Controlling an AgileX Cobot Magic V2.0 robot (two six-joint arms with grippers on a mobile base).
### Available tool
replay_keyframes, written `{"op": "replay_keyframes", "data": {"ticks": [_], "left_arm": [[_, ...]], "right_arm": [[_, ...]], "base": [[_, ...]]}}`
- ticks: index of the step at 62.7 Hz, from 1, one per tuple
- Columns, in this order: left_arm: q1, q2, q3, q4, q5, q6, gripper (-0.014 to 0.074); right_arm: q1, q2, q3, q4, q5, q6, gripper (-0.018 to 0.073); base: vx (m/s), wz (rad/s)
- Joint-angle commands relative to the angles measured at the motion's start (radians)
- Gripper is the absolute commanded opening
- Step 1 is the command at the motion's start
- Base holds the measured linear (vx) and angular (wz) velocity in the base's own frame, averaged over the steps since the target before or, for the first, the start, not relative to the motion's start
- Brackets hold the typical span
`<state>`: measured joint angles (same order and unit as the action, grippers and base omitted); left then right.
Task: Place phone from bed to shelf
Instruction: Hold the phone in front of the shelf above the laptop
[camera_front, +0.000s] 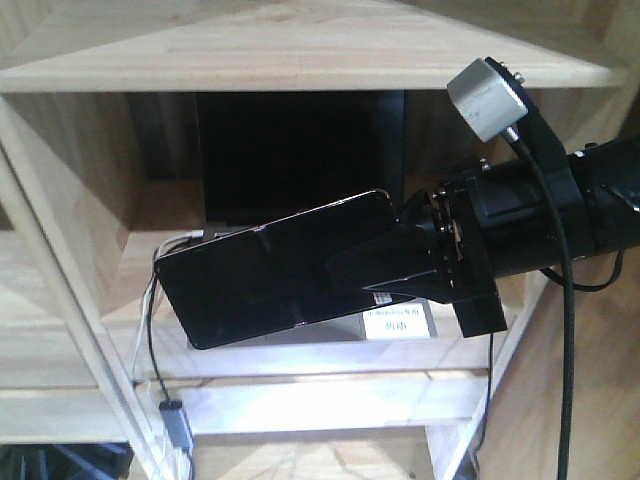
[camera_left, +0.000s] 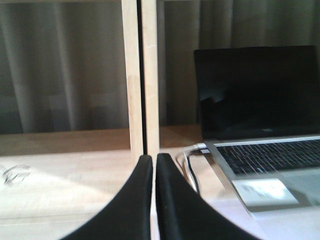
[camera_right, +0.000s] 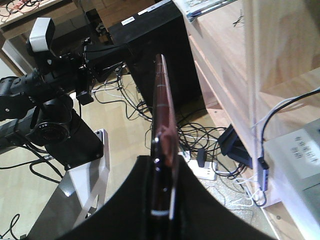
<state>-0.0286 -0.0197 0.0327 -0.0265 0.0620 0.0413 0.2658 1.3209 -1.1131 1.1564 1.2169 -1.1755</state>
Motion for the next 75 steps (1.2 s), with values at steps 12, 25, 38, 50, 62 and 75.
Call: {"op": "replay_keyframes", "data": {"ticks": [12, 25, 38, 50, 62, 75], "left_arm": [[-0.004, -0.007, -0.024, -0.011, -0.069, -0.009, 0.0001], [-0.004, -0.007, -0.024, -0.011, -0.069, -0.009, 0.0001], [-0.004, -0.007, -0.024, -0.011, -0.069, -0.009, 0.0001], [-0.004, -0.007, -0.024, -0.011, -0.069, -0.009, 0.0001], [-0.004, -0.007, -0.024, -0.011, -0.069, -0.009, 0.0001], [-0.004, -0.007, -0.024, -0.011, -0.069, -0.009, 0.0001]], "right_arm": [[0.0, -0.027, -0.025, 0.09, 0.06, -0.01, -0.0002], [0.0, -0.027, -0.025, 0.09, 0.06, -0.01, -0.0002], [0.0, -0.027, -0.025, 0.09, 0.06, -0.01, -0.0002], [0.0, -0.027, -0.025, 0.09, 0.06, -0.01, -0.0002], [0.0, -0.027, -0.025, 0.09, 0.06, -0.01, -0.0002], [0.0, -0.027, -0.025, 0.09, 0.06, -0.01, -0.0002]], "base": [[0.17, -0.01], [0.15, 0.0], [0.09, 0.03], [0.03, 0.04], [0.0, 0.0], [0.0, 0.0]]}}
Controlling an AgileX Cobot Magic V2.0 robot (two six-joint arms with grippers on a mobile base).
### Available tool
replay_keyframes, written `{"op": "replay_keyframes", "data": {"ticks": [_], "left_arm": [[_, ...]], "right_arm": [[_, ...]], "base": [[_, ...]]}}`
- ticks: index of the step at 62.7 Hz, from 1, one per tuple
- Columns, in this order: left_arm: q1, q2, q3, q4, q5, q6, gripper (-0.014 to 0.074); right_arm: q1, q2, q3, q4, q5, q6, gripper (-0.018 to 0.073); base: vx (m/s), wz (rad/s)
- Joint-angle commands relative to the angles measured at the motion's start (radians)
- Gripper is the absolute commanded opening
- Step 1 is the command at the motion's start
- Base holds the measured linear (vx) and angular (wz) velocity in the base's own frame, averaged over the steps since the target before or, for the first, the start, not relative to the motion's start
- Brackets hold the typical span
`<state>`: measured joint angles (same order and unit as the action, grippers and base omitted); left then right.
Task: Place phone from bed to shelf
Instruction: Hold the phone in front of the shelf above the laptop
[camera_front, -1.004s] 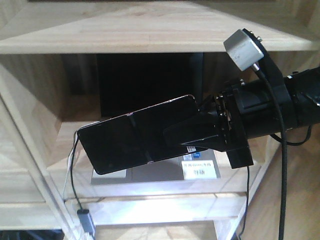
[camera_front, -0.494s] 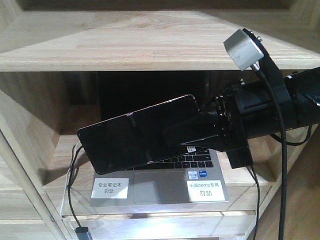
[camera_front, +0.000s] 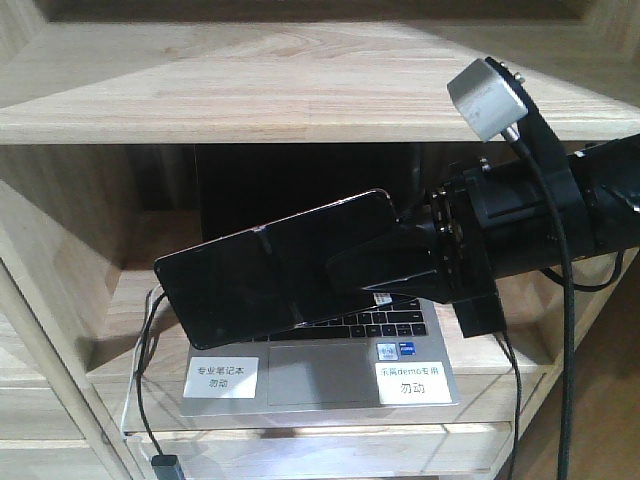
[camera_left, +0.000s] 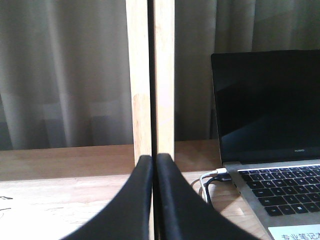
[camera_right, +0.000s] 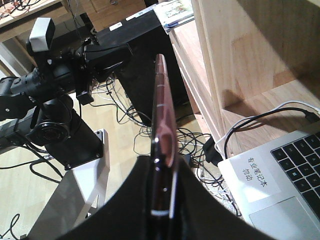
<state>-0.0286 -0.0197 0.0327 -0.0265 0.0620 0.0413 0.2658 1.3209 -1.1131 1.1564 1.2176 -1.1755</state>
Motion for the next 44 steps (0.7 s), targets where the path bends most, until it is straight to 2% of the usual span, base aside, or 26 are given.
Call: {"op": "replay_keyframes", "data": {"ticks": [1, 44], "left_arm": [[-0.004, -0.007, -0.024, -0.011, -0.069, -0.009, 0.0001], [-0.004, -0.007, -0.024, -0.011, -0.069, -0.009, 0.0001]], "right_arm": [[0.0, -0.027, -0.025, 0.09, 0.06, -0.01, -0.0002], [0.0, -0.027, -0.026, 0.09, 0.063, 0.01, -0.0002]], "base": [[0.0, 0.0], [0.0, 0.0]]}}
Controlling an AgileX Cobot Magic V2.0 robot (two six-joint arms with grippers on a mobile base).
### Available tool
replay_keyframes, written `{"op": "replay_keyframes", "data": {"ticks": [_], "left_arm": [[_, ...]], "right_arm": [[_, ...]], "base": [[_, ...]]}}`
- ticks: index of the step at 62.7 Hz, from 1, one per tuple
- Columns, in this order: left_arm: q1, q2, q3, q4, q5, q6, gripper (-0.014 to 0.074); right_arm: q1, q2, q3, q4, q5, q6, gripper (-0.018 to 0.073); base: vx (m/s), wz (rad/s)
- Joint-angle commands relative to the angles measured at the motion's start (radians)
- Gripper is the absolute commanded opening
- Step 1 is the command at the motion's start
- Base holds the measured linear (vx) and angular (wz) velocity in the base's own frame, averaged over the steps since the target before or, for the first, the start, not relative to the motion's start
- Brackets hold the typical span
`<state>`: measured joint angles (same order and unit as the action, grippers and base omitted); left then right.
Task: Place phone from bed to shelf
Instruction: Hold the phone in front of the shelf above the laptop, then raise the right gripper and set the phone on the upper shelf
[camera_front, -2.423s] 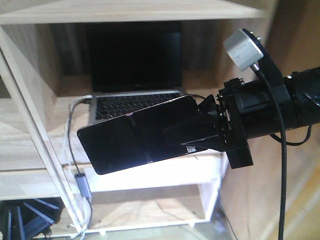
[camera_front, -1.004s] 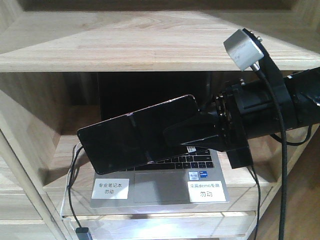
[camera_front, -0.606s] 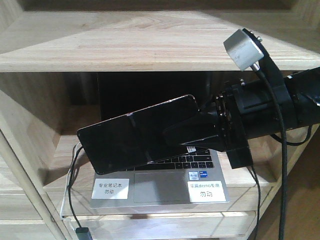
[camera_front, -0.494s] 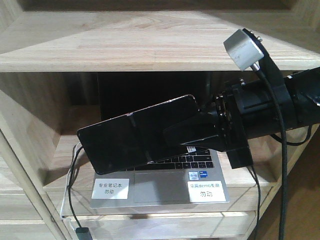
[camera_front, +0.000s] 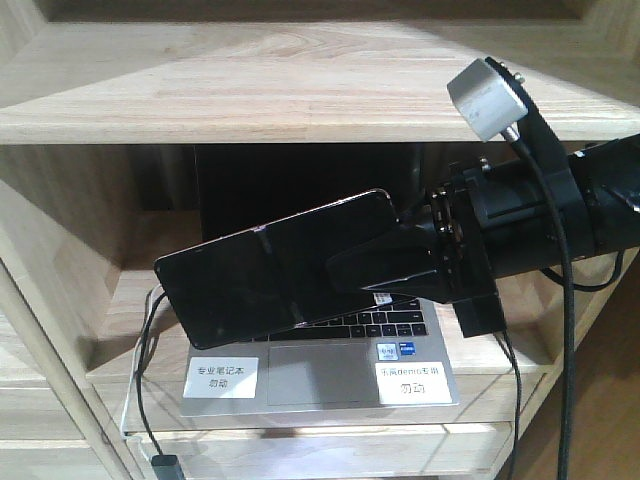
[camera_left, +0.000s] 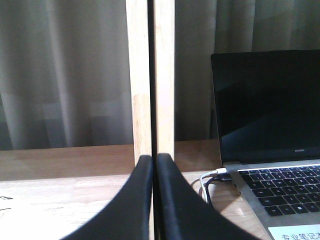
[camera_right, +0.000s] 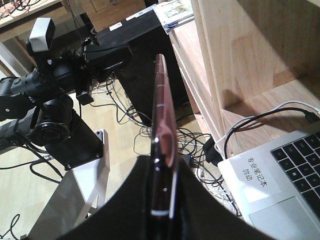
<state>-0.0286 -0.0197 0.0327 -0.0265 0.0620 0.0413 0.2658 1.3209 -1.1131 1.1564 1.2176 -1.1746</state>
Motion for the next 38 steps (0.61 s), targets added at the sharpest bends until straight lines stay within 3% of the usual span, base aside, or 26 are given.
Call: {"op": "replay_keyframes", "data": {"ticks": [1, 24, 38], "left_arm": [[-0.004, -0.007, -0.024, -0.011, -0.069, -0.009, 0.0001], [-0.004, -0.007, -0.024, -0.011, -0.069, -0.009, 0.0001], [-0.004, -0.007, -0.024, -0.011, -0.069, -0.009, 0.0001]], "right_arm": [[0.0, -0.027, -0.026, 0.09, 0.064, 0.014, -0.0002], [0.0, -0.116, -0.027, 0.197, 0.046, 0.015, -0.0002], [0.0, -0.191, -0.029, 0.287, -0.079, 0.01, -0.0002]], "base": [[0.0, 0.0], [0.0, 0.0], [0.0, 0.0]]}}
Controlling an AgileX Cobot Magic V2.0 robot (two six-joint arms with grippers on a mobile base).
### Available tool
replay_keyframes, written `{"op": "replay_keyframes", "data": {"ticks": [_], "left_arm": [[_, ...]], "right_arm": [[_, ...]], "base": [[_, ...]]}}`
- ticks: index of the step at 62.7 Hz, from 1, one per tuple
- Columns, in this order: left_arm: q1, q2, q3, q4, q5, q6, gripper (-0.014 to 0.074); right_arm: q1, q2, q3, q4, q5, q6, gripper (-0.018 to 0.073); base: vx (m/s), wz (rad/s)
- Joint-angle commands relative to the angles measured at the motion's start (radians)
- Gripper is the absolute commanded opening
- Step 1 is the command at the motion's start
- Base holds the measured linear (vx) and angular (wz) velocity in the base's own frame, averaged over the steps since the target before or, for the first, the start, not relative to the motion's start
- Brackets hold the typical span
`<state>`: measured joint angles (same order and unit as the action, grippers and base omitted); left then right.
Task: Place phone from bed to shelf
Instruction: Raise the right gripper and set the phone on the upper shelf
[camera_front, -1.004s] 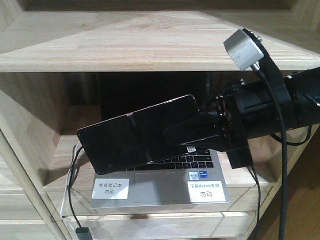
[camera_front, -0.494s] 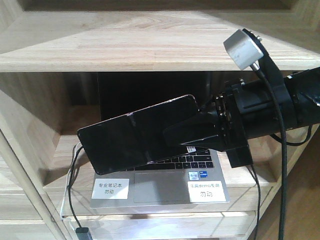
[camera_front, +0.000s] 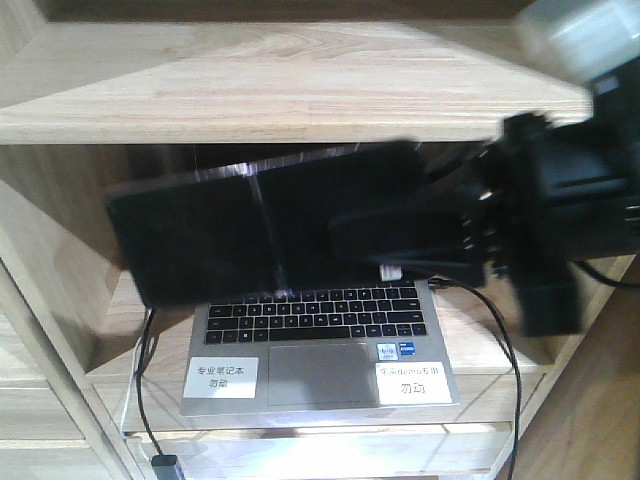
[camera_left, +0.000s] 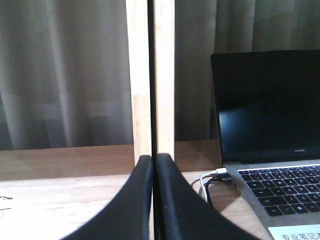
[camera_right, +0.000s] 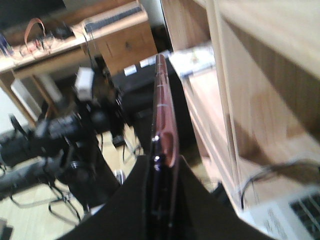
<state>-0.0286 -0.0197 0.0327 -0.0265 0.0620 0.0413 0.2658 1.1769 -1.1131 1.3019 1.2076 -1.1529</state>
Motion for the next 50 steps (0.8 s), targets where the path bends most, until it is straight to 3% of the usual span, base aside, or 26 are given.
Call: {"op": "replay_keyframes", "data": {"ticks": [1, 8, 24, 42, 50], "left_arm": [[-0.004, -0.007, -0.024, -0.011, -0.069, -0.009, 0.0001], [-0.004, -0.007, -0.024, -0.011, -0.069, -0.009, 0.0001], [-0.004, -0.007, -0.024, -0.011, -0.069, -0.009, 0.0001], [-0.004, -0.007, -0.024, -0.011, -0.069, -0.009, 0.0001], [-0.004, -0.007, -0.024, -0.011, -0.069, -0.009, 0.0001]], "right_arm": [[0.0, -0.05, -0.031, 0.15, -0.082, -0.013, -0.0002], [0.0, -0.058, -0.09, 0.161, -0.141, -0.013, -0.0002], [0.0, 0.003, -0.354, 0.091, -0.197, 0.021, -0.0002], [0.001, 0.224, -0.64, 0.074, -0.204, 0.076, -0.0002], [0.051, 0.332, -0.742, 0.02, -0.239, 0.088, -0.0002]], "base": [[0.0, 0.0], [0.0, 0.0], [0.0, 0.0], [0.0, 0.0], [0.0, 0.0]]}}
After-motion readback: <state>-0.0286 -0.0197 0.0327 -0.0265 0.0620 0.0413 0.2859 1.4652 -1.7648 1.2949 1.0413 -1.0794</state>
